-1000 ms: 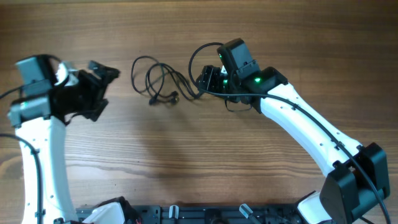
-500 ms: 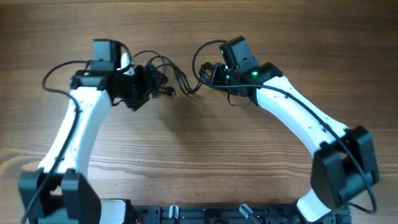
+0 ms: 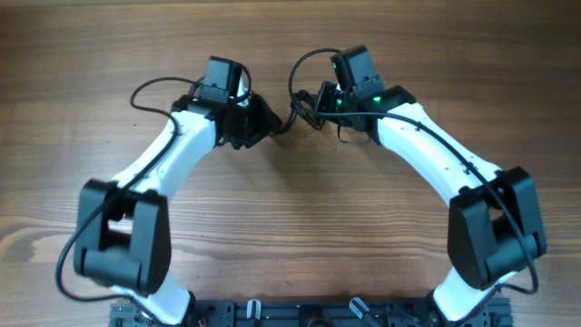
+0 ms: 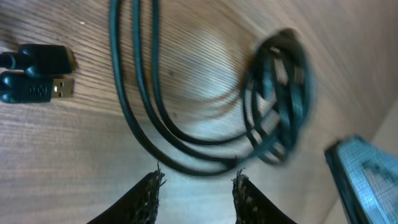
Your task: Untangle cables
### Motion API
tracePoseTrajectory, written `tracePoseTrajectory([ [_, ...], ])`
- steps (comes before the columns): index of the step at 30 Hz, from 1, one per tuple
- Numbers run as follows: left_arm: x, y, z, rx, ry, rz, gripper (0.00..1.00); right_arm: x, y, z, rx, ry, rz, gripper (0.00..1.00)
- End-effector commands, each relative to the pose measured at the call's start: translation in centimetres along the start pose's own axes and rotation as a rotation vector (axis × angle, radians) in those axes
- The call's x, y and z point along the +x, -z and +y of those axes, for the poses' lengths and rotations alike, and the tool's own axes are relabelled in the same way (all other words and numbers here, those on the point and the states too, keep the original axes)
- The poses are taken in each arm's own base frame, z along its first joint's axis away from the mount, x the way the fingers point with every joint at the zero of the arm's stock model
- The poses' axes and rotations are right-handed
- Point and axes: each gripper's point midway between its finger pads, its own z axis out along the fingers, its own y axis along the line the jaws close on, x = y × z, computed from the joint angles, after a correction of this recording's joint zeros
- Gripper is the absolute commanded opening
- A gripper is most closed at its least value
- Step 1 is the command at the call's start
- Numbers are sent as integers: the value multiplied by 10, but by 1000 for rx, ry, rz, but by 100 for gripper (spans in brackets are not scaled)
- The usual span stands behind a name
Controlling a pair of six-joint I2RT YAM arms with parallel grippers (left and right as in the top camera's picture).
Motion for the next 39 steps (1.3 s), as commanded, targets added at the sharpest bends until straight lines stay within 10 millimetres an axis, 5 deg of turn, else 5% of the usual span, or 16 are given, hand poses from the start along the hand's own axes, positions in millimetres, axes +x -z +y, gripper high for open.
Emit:
tracePoseTrajectory([
  [1,-12,-13,8,-26,63,-30,42,18,-21,-1,-21,17,84,23],
  [5,-17,-16,14,-57,62,-59,43,42,-38,2,-81,3,203,23],
  [10,-18,-11,46,-200,99,-92,41,77,-46,14,-179,-17,370,24],
  [18,-18,8,92,-349,117,-59,33,112,-43,35,-226,18,472,25],
  [22,-24,31,98,-301,75,-19,31,128,-39,49,-271,70,509,25],
  [27,-43,83,85,-248,75,-83,33,105,-19,50,-298,55,466,31],
  [30,-45,108,61,-143,79,-108,37,80,6,54,-328,45,403,34],
  [34,-36,110,56,-126,152,-83,43,64,36,65,-368,56,342,36],
  [39,-23,93,60,-164,155,-15,45,61,30,42,-234,20,307,37],
])
